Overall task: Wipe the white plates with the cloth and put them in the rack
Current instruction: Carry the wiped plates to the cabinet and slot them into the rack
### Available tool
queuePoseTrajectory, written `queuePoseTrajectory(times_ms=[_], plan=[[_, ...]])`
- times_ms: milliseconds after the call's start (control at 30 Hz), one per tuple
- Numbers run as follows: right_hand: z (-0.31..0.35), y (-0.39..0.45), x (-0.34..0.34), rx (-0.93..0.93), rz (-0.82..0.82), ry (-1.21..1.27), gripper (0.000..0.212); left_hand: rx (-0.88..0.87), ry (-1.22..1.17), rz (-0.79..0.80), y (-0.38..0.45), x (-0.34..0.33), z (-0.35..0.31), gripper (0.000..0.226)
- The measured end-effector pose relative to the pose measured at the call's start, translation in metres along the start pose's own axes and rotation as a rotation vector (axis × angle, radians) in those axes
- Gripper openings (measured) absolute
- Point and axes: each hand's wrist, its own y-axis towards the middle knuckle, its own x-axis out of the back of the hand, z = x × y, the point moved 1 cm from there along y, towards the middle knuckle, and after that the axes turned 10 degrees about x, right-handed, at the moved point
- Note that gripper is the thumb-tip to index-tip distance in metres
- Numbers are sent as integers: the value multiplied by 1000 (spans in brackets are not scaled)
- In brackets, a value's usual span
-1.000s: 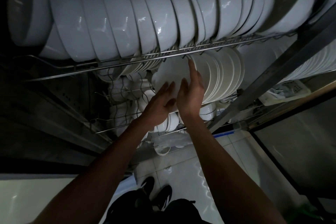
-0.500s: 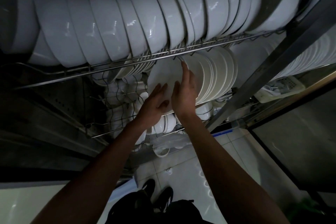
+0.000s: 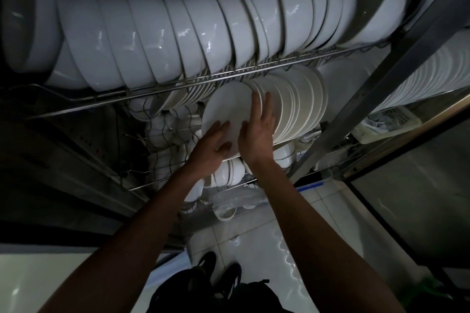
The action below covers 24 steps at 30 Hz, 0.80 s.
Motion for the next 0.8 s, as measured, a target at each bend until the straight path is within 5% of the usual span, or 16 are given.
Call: queuePoseTrajectory(times_ms=[400,800], plan=[[-1,-11,7,66,21,-104,74,-1,131,-65,-4,5,3,55],[4,-19,32,161,27,-180,52,-200,310,-103,-19,11,-26,44]])
